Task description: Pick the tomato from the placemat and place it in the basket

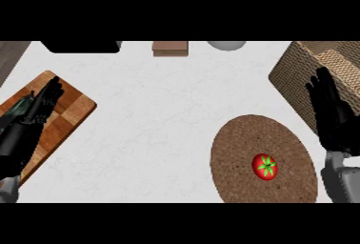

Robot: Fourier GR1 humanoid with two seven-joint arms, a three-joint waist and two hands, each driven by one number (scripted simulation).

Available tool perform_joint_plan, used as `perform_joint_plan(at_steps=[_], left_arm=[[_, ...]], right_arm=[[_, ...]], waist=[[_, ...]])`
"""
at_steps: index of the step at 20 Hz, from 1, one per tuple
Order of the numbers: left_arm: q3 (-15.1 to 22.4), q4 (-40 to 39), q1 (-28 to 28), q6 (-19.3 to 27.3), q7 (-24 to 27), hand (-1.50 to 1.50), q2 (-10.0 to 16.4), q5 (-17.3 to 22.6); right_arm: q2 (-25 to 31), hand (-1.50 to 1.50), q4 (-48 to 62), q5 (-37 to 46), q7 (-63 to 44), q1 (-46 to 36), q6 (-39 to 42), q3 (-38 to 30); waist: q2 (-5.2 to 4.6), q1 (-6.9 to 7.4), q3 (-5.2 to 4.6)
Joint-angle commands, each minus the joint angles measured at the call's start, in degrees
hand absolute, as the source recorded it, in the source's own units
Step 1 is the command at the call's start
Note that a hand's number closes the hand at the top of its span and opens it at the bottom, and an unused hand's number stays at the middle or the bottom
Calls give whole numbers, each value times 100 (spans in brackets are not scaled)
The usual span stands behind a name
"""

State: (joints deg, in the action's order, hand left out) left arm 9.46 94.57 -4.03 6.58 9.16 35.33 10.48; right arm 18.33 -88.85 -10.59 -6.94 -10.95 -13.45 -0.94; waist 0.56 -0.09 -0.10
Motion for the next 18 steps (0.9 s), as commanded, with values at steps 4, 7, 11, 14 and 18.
perform_joint_plan(at_steps=[4,7,11,14,18], left_arm=[[318,-874,637,202,-1024,0,-734,454],[568,-1284,1033,92,-1419,0,-958,651],[489,-1552,1073,419,-1864,0,-1146,699],[360,-1626,1081,361,-1969,0,-1103,795],[385,-1445,1255,461,-2021,0,-1164,806]], right_arm=[[-387,150,-455,-956,329,-708,1499,673],[-182,150,-985,-777,729,-1079,2697,1652],[-695,-150,-1204,-189,996,-512,2775,2802],[-661,-150,-1670,967,895,-30,2057,3332],[477,-150,-2009,2034,115,-493,1937,2815]], waist=[[-132,220,19],[-153,513,-6],[-56,87,8],[-25,-58,4],[22,-187,-13]])
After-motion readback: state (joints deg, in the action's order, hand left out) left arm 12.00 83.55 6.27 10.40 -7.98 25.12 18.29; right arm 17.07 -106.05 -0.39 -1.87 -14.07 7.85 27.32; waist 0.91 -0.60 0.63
